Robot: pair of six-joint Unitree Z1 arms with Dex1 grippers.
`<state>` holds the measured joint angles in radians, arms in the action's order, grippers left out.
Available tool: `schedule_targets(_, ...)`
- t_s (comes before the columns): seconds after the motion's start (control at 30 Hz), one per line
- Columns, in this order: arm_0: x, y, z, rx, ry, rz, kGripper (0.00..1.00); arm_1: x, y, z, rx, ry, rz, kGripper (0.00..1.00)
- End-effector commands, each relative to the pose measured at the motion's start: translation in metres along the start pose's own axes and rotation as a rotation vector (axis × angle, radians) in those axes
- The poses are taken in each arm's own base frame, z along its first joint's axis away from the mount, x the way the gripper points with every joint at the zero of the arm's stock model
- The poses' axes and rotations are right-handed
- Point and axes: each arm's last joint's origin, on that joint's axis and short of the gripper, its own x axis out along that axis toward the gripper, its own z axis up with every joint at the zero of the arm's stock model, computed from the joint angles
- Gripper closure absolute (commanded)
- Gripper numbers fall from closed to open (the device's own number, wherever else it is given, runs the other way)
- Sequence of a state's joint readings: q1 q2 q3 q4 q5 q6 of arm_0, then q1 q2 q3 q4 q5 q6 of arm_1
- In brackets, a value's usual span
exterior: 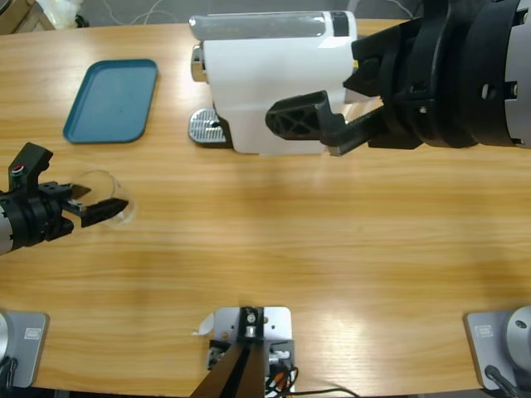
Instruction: Pour coffee
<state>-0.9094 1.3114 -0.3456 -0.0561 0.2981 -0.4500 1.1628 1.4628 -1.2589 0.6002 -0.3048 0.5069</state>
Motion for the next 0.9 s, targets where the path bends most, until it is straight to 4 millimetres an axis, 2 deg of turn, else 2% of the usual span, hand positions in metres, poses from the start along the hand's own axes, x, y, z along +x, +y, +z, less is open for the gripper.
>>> schedule_targets(0.03,0.008,0.003,-0.012,0.018,0.023,0.024,0.395,0.004,0.0,-0.01,-0.001,0.03,0.015,0.0)
schedule_targets(0.07,0.008,0.003,-0.012,0.018,0.02,0.023,0.417,0.004,0.0,-0.01,0.001,0.03,0.017,0.0)
schedule_targets(0.13,0.003,0.004,-0.01,0.04,-0.008,0.01,0.653,0.004,0.0,-0.011,0.001,0.031,0.016,0.0)
schedule_targets(0.17,-0.002,0.004,-0.008,0.064,-0.032,-0.007,0.735,0.004,0.0,-0.011,0.002,0.032,0.016,0.0)
schedule_targets(0.3,-0.023,0.002,0.009,0.185,-0.132,-0.157,0.745,0.007,0.0,-0.012,0.003,0.034,0.015,0.0)
schedule_targets(0.47,-0.028,0.0,0.037,0.276,-0.182,-0.304,0.742,0.007,0.0,-0.012,0.006,0.026,0.015,0.0)
schedule_targets(0.53,-0.02,-0.001,0.055,0.323,-0.183,-0.304,0.74,0.008,-0.002,-0.012,0.01,0.028,0.009,0.0)
schedule_targets(0.7,0.017,0.01,0.103,0.428,-0.17,-0.298,0.731,0.011,-0.012,-0.013,0.029,0.036,-0.014,0.0)
schedule_targets(0.9,0.064,0.023,0.135,0.518,-0.135,-0.335,0.717,0.013,-0.029,-0.014,0.057,0.05,-0.042,0.0)
